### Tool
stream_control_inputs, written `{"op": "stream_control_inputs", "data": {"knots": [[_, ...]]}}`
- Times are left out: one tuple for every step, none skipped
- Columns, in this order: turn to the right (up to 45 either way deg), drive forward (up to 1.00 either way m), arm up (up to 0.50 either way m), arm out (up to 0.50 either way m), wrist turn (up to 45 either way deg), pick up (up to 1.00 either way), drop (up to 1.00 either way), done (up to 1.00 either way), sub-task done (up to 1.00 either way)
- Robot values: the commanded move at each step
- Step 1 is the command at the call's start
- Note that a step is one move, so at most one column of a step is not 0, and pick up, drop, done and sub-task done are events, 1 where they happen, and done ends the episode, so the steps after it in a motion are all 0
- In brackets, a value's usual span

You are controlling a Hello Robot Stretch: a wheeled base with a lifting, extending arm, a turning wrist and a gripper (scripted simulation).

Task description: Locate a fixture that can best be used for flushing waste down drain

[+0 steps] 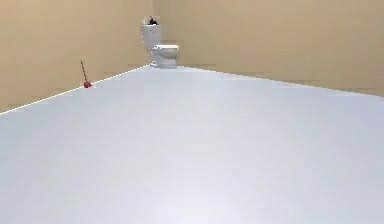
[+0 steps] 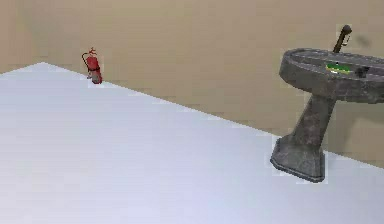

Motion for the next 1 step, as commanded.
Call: {"op": "stream_control_inputs", "data": {"knots": [[0.0, 1.0, 0.0, 0.0, 0.0, 0.0, 0.0, 0.0, 0.0]]}}
